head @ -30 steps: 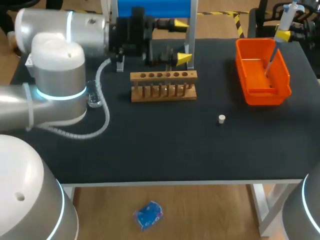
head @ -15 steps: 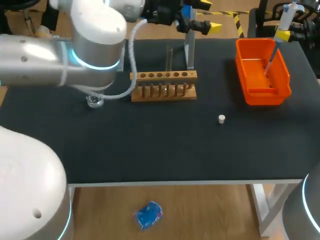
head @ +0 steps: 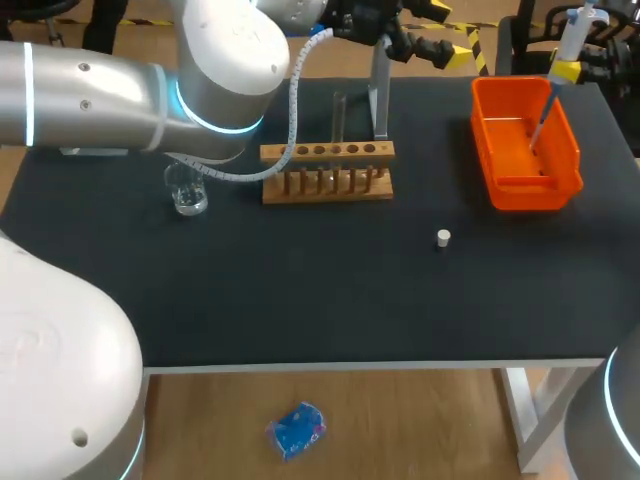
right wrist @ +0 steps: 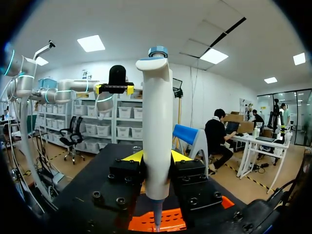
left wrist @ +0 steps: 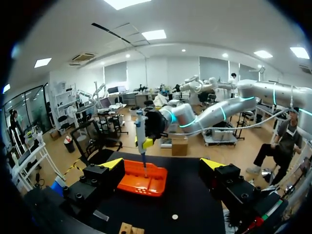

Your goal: Invert the test tube, pick up the pipette, mount the tip to pipette, aspirate from beaker and dispense into the tube, eject the tip, return the pipette, and cap with the stopper.

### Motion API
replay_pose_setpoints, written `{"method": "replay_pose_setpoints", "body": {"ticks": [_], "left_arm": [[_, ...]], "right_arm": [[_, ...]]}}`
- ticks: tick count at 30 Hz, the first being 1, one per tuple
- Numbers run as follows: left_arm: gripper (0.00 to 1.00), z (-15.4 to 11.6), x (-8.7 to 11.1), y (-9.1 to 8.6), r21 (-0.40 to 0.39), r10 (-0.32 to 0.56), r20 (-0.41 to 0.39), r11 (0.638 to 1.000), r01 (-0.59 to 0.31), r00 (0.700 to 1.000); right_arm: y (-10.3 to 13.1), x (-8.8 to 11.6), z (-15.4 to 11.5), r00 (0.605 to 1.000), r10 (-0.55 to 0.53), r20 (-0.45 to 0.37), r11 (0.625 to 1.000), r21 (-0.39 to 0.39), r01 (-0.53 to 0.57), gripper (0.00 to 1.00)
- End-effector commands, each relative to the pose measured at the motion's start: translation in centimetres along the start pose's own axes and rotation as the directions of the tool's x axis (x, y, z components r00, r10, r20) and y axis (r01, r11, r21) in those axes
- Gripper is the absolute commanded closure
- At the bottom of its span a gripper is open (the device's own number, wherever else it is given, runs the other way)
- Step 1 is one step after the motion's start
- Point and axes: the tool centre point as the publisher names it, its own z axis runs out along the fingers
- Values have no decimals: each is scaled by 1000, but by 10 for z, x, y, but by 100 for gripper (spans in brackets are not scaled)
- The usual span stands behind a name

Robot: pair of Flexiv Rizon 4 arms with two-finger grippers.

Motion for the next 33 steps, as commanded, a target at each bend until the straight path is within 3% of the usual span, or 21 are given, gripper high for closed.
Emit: {"method": "replay_pose_setpoints", "body": {"ticks": [1,4,5,7,19,26,33], "left_arm": [[0,22,-4,-1,3,-3,46,1000,3,999],[3,40,-16,-3,-19,-8,67,1000,9,998],[49,44,-19,-4,-9,-11,70,1000,12,997],[100,54,-26,-5,6,-18,73,1000,18,997],[100,121,-43,-34,160,15,-12,987,-13,1000],[100,157,-34,-52,342,91,30,935,-96,995],[100,165,-34,-55,360,102,14,927,-100,995]], "right_arm": [[0,-2,-1,1000,0,-6,1000,1,0,100],[0,-2,-1,1000,0,-6,1000,1,0,100],[0,-2,-1,1000,0,-6,1000,1,0,100],[0,-2,-1,1000,0,-6,1000,1,0,100],[0,-2,-1,1000,0,-6,1000,1,0,100],[0,-2,-1,1000,0,-6,1000,1,0,100],[0,-2,-1,1000,0,-6,1000,1,0,100]]}}
